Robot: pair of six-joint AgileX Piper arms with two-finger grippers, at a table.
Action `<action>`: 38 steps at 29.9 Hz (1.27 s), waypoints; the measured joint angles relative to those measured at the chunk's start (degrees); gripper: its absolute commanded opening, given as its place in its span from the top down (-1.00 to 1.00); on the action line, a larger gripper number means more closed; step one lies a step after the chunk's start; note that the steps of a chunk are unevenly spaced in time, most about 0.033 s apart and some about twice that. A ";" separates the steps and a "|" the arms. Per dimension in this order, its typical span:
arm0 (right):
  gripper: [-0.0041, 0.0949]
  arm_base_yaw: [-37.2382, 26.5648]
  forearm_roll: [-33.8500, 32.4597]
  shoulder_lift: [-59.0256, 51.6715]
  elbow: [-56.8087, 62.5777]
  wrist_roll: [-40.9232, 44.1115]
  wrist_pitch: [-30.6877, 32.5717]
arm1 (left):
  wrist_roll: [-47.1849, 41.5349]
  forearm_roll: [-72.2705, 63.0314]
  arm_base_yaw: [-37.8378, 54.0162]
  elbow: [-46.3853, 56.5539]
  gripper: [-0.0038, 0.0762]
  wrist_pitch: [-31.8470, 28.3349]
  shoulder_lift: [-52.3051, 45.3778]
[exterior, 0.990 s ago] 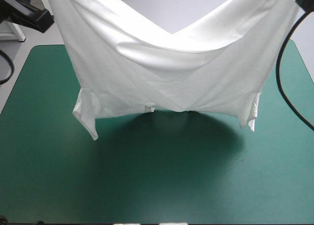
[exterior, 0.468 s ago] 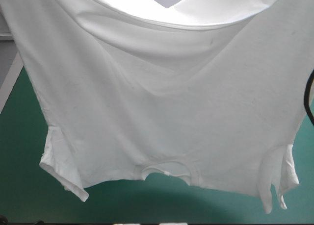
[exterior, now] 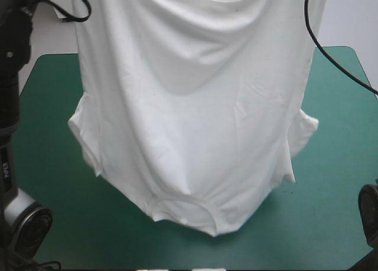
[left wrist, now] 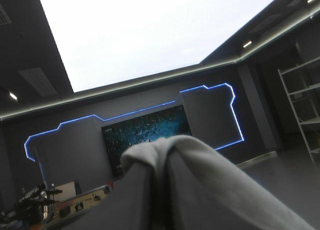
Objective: Fold the cloth
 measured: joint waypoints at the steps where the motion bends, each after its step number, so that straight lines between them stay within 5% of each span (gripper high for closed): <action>1: 0.93 0.00 0.83 0.74 0.05 -0.47 -2.05 | -0.06 -0.15 0.16 0.00 0.93 -2.13 0.79; 8: 0.93 0.00 6.30 1.25 -1.53 -9.37 -10.94 | -0.29 -2.15 2.85 -1.21 0.93 -15.01 2.91; 13: 0.93 0.00 6.57 0.61 -2.87 -10.12 -7.93 | -0.46 -2.14 3.33 -3.07 0.93 -13.34 2.24; 22: 0.93 0.00 -3.26 5.00 0.14 3.86 28.63 | -13.17 -0.41 4.95 -0.96 0.93 19.75 7.13; 26: 0.93 0.00 -3.18 6.00 3.06 6.05 33.19 | -12.92 -2.53 3.74 4.82 0.93 33.07 6.93; 32: 0.93 0.00 -2.81 -0.40 11.19 6.63 33.19 | -15.97 -2.27 -1.47 26.55 0.93 35.73 -5.94; 38: 0.93 0.00 -2.96 -11.67 39.49 7.50 33.13 | -27.80 0.81 -1.72 65.83 0.93 22.58 -26.46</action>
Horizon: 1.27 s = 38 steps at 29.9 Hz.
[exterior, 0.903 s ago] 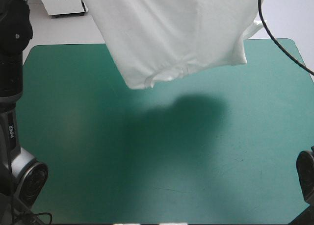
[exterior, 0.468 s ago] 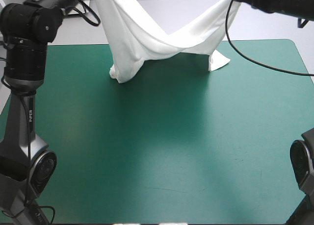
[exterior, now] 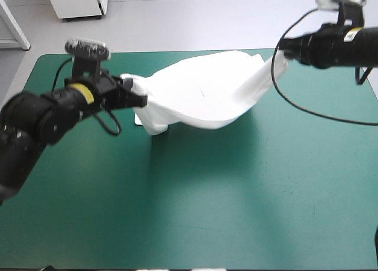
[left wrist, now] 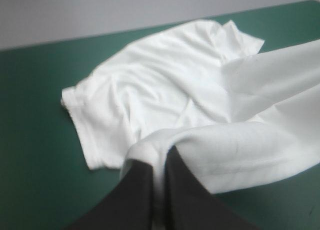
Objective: Fold the cloth
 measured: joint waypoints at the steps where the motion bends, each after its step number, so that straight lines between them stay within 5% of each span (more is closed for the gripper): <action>1: 0.93 0.00 -0.15 -1.97 7.46 0.00 0.00 | -2.29 0.50 0.00 7.04 0.93 -1.25 -3.97; 8: 0.93 0.00 -3.46 -14.14 42.16 -0.97 -0.14 | -5.83 -5.29 0.00 30.61 0.93 4.61 -16.73; 19: 0.93 0.00 -6.11 -37.34 74.95 3.47 -1.12 | 2.38 -25.82 0.00 47.50 0.93 13.77 -21.53; 27: 0.93 0.00 -3.96 -49.14 83.67 8.56 -0.94 | -2.15 -26.45 0.00 53.57 0.93 22.57 -33.27; 33: 0.93 0.00 -3.78 -49.74 84.02 9.19 -0.93 | -3.60 -26.50 0.00 55.17 0.93 23.18 -36.34; 36: 0.77 0.00 -3.68 -49.77 84.02 9.21 -0.93 | -3.66 -26.70 0.00 55.22 0.90 23.24 -36.33; 38: 0.46 0.00 -2.91 -49.77 84.02 9.25 -0.93 | -3.59 -27.02 0.00 55.22 0.81 23.24 -36.33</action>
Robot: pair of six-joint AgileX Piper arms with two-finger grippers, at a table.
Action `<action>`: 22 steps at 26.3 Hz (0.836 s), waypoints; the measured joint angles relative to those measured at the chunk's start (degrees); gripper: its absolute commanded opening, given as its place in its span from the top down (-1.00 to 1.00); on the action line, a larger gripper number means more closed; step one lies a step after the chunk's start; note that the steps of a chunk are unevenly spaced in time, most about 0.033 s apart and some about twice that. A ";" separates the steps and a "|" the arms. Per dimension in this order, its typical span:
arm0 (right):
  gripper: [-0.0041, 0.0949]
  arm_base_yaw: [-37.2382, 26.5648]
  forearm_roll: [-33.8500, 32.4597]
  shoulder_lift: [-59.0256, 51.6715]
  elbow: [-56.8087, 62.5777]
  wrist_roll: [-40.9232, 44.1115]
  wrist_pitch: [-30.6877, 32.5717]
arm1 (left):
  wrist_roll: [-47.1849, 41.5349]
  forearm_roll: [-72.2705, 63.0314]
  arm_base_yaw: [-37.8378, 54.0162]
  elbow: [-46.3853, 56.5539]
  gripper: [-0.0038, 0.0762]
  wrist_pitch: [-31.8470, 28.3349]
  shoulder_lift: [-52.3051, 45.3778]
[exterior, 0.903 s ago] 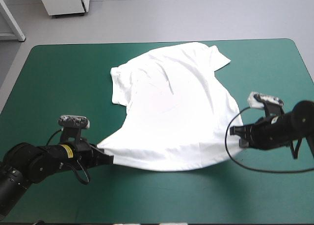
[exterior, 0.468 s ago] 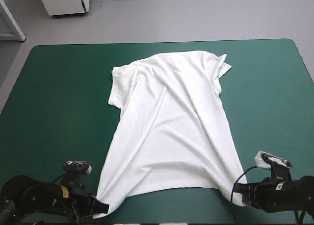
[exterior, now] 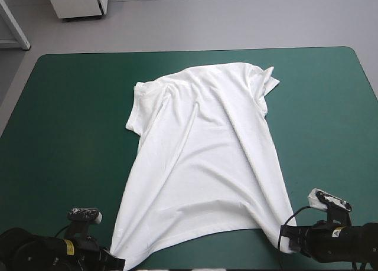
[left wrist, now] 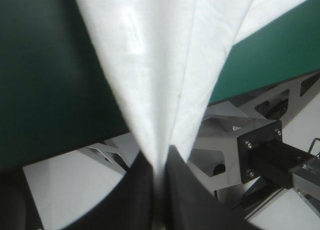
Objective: Fold the cloth
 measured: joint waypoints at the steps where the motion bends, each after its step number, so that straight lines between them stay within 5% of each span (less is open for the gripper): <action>1: 0.26 0.00 0.59 0.00 0.00 0.00 0.00 | 0.00 -0.42 0.00 0.00 0.76 0.00 0.00; 4: -0.25 0.00 3.21 0.00 0.00 -0.06 0.00 | 0.62 -3.31 0.00 0.00 0.55 0.00 0.00; 6: -0.41 0.00 4.77 0.00 -0.36 -0.06 0.06 | 0.90 -5.84 0.00 0.00 0.39 0.00 0.00; 12: -0.18 0.00 6.94 0.00 -8.94 -0.06 0.30 | 1.20 -7.69 0.00 -7.80 -0.02 0.82 0.00; 22: 0.03 0.00 2.70 4.26 -41.52 -9.25 0.91 | 4.05 6.99 0.00 -39.76 -0.06 1.85 7.66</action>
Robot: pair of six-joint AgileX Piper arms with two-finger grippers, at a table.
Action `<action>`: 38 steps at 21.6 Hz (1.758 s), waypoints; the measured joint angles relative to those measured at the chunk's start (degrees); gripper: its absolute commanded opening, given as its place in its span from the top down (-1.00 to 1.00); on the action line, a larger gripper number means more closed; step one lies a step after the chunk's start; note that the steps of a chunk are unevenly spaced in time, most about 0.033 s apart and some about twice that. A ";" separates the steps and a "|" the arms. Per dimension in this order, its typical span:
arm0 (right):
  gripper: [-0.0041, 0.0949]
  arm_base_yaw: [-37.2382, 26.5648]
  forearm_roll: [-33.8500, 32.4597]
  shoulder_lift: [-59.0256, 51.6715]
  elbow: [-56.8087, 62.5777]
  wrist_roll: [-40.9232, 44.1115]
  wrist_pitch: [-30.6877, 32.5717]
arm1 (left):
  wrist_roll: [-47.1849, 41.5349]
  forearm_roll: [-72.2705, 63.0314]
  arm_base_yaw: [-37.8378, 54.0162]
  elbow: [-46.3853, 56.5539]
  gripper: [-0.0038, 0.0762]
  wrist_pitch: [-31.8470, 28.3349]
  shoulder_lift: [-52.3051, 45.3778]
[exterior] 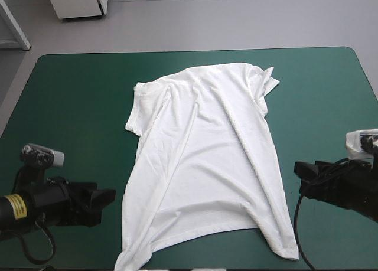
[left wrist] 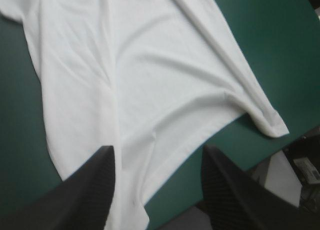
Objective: Fold the cloth
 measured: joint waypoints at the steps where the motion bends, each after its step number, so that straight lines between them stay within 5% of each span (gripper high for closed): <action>1: 0.07 0.00 -0.46 0.70 -1.88 -0.51 0.00 | 1.06 0.54 0.00 -2.36 -0.06 0.00 1.45; 6: 0.24 0.00 -10.13 2.48 -8.38 -4.43 0.06 | 5.30 3.86 0.00 -11.04 -0.01 -0.05 6.93; 25: 0.24 0.00 -10.33 2.96 1.60 -0.99 0.06 | 7.63 -3.52 0.00 31.60 0.03 -1.27 8.00; 34: 0.24 0.00 -9.23 3.63 1.60 1.52 0.06 | 5.34 -3.74 -9.81 39.89 0.14 -11.20 15.01; 35: 0.24 0.00 -8.51 3.77 1.60 1.72 0.06 | 3.61 -3.15 -11.64 39.74 0.19 -12.40 17.13; 38: 0.24 0.00 -8.05 3.91 1.60 1.85 0.06 | 0.19 -1.41 -15.18 38.43 0.76 -13.27 21.37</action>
